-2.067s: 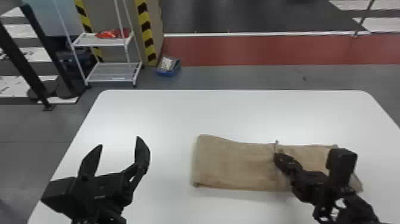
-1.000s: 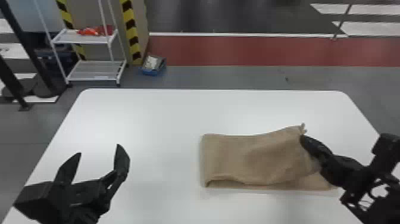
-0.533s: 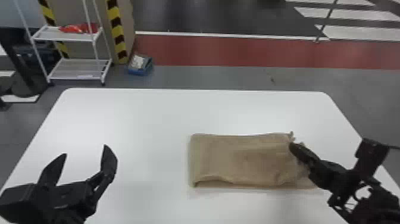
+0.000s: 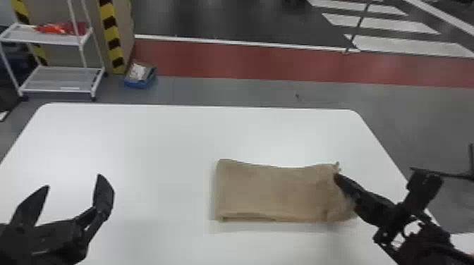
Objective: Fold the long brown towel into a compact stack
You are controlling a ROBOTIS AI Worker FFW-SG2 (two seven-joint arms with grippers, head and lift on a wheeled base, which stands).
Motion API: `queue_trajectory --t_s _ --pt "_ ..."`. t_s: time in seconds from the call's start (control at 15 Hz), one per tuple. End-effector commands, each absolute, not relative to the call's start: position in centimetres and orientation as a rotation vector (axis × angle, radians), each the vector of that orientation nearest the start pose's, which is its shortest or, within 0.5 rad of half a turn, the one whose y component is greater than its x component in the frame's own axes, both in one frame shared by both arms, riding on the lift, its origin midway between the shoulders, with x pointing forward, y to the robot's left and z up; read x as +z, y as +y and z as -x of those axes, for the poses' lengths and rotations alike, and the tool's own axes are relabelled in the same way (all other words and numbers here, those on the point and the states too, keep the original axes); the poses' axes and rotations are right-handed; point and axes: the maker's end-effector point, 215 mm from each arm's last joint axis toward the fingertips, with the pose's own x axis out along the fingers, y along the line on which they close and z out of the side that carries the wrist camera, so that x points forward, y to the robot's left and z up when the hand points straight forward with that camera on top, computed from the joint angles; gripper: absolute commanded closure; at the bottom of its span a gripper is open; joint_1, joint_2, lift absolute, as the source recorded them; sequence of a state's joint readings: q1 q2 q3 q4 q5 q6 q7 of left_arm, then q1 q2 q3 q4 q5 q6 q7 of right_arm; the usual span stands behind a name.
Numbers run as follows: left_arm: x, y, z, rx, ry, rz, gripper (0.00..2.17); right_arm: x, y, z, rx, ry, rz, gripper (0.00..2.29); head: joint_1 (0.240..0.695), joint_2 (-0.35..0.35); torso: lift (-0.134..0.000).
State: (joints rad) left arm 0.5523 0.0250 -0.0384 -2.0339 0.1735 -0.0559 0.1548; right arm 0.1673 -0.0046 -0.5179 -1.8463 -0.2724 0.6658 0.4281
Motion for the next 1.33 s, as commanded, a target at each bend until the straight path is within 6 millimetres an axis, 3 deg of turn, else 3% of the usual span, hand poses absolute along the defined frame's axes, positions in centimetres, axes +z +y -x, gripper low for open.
queue_trajectory --t_s 0.0,0.13,0.2,0.33,0.47,0.8,1.27 --pt "-35.6 24.4 -42.7 0.121 0.051 0.167 0.04 -41.7 -40.1 -48.5 -0.013 0.373 -0.405 1.38 0.695 -0.173 -0.091" --pt "-35.9 24.5 -42.7 0.123 0.055 0.165 0.04 -40.4 -42.0 -48.0 -0.036 0.373 -0.417 1.38 0.695 -0.187 -0.091" --pt "-36.1 24.5 -42.7 0.123 0.058 0.165 0.04 -40.7 -41.9 -48.0 -0.033 0.384 -0.402 1.38 0.695 -0.197 -0.091" --pt "-36.1 24.0 -43.0 0.113 0.057 0.169 0.04 -43.5 -41.9 -47.5 -0.046 0.432 -0.410 1.08 0.695 -0.209 -0.091" --pt "-36.2 23.9 -42.9 0.112 0.059 0.170 0.04 -43.3 -43.0 -47.9 -0.062 0.421 -0.413 0.05 0.695 -0.214 -0.091" --pt "-36.4 23.9 -42.9 0.113 0.064 0.169 0.05 -42.9 -46.8 -46.9 -0.116 0.425 -0.380 0.05 0.695 -0.247 -0.091" --pt "-36.5 23.2 -43.4 0.099 0.063 0.174 0.05 -48.6 -47.6 -46.3 -0.117 0.539 -0.331 0.16 0.695 -0.294 -0.091"
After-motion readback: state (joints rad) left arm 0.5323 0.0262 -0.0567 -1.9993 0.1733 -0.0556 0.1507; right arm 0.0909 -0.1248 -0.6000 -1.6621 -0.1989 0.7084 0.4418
